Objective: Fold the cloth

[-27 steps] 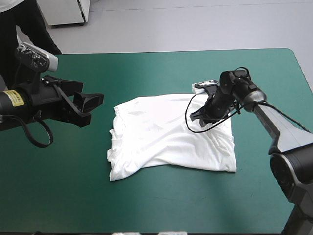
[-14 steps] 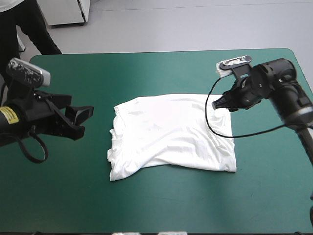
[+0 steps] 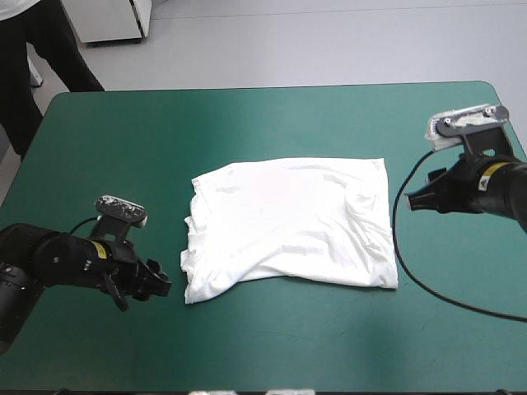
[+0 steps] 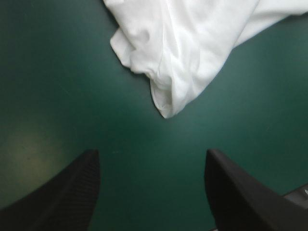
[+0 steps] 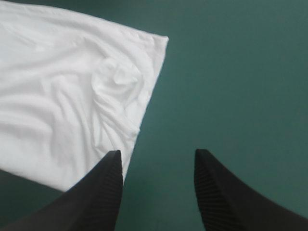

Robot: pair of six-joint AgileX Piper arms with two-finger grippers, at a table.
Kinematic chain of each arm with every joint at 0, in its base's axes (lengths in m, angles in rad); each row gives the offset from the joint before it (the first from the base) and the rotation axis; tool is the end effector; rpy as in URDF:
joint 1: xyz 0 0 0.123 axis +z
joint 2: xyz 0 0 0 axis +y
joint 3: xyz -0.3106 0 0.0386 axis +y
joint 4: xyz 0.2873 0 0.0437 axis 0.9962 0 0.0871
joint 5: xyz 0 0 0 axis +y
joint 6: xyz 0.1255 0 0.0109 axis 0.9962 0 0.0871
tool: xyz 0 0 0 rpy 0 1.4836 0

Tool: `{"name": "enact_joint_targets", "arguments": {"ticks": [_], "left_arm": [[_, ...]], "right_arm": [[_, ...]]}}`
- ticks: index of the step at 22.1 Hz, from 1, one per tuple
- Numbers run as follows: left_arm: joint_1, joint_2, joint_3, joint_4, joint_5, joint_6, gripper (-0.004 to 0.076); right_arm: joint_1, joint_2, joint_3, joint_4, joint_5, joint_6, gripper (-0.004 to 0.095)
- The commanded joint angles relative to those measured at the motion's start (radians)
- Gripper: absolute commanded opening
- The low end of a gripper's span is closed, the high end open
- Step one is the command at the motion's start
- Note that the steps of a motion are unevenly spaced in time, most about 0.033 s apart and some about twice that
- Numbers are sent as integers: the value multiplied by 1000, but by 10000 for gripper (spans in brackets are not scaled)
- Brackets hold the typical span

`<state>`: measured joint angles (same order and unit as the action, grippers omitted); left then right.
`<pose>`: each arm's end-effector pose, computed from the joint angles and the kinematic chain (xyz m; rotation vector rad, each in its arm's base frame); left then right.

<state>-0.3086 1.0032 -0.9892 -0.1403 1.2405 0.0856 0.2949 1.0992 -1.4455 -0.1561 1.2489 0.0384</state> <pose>0.1881 -0.0775 0.3306 0.5129 2.6971 -0.2565 0.2297 0.0503 0.4654 -0.2923 2.3533 -0.0404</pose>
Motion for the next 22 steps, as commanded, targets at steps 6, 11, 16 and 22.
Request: {"name": "enact_joint_targets", "arguments": {"ticks": [6, 11, 16, 22], "left_arm": [[-56, 111, 121, -66, -248, -154, 456], [-163, 251, 148, 66, -346, -271, 456], [-169, 425, 148, 67, -442, -277, 457], [-169, 541, 148, -4, -489, -264, 444]], "right_arm": [[0, -90, 234, -40, -1, 14, 451], [0, -90, 234, -42, -10, 8, 451], [2, -90, 234, -39, -10, 13, 451], [2, -82, 247, -34, -27, 53, 451]]}}
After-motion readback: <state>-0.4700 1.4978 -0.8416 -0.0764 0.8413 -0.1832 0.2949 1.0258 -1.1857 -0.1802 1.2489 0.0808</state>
